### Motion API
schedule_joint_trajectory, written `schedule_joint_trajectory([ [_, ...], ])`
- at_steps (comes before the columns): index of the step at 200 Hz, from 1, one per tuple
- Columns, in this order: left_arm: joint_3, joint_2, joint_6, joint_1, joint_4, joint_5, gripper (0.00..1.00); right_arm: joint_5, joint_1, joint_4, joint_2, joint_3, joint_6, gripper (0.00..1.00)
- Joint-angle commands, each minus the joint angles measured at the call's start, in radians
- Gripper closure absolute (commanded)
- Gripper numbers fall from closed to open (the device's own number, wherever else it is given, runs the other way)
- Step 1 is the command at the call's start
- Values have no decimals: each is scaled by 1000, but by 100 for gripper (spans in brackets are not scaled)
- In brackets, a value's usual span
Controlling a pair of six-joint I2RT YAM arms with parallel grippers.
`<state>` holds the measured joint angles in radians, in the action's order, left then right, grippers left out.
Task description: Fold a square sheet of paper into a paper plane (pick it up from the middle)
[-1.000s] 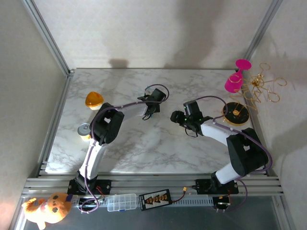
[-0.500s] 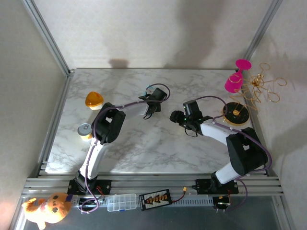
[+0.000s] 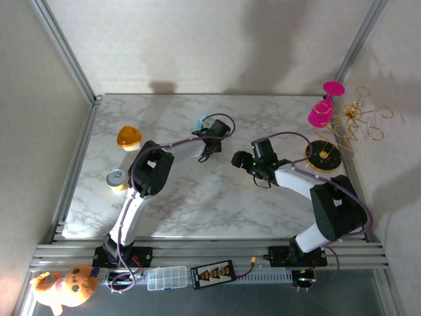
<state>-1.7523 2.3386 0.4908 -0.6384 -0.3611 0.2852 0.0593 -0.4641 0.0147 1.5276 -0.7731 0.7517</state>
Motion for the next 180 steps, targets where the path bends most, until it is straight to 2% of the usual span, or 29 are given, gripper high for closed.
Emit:
schedule_joint_trajectory([
  [1,16,68,-42,6,-102,-37,51,-49,7,17,-32,-20,-10,12],
  [66,23,70,-68,11,-95,-88,48,-47,7,24,-18,-34,-12,9],
  [105,21,46,-72,13,-80,-103,53,-42,7,25,-11,-40,-11,9],
  [180,-44,-47,-13,13,-102,-38,47,-36,8,25,-7,-43,-5,9],
])
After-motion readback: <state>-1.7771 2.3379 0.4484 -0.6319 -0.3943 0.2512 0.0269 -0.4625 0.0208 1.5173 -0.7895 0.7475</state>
